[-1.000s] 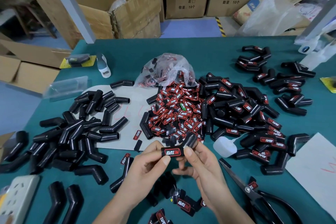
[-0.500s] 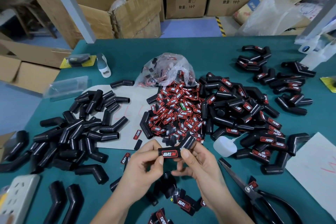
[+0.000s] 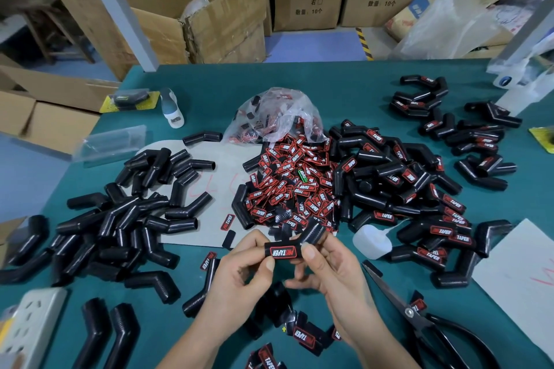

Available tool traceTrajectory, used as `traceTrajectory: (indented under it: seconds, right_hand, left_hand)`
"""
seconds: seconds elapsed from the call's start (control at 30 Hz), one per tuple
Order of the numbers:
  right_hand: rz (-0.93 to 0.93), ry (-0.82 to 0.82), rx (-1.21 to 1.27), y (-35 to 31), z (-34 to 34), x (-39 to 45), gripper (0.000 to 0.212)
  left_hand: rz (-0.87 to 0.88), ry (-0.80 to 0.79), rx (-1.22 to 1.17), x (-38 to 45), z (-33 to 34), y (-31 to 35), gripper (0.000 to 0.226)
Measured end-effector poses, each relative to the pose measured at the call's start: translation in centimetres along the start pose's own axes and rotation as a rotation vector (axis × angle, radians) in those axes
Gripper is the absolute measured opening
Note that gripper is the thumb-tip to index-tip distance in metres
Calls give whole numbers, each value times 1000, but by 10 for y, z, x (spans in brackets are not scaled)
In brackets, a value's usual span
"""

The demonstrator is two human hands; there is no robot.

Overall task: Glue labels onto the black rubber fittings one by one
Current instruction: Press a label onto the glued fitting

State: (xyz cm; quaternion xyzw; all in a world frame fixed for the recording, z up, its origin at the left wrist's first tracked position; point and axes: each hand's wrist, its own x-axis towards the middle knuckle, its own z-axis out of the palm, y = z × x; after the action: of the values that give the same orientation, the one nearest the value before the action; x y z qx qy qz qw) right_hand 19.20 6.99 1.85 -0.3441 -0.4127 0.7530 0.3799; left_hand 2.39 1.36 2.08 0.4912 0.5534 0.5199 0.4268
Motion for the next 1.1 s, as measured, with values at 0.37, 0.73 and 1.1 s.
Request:
traceTrajectory:
  seconds: [0.37,0.73,1.1]
  right_hand:
    - [-43,30,-76,1,1,0,47]
    - [-67,66,-110,-3,5,-2,49]
    - [-86,81,-137,-4,5,-3,37]
  left_hand:
    - [-29,63,-94,-3,9,-1,27]
    - [-59,39,-151,-5,9,-5,37]
    - [-68,26,-236,-6,7,-8,37]
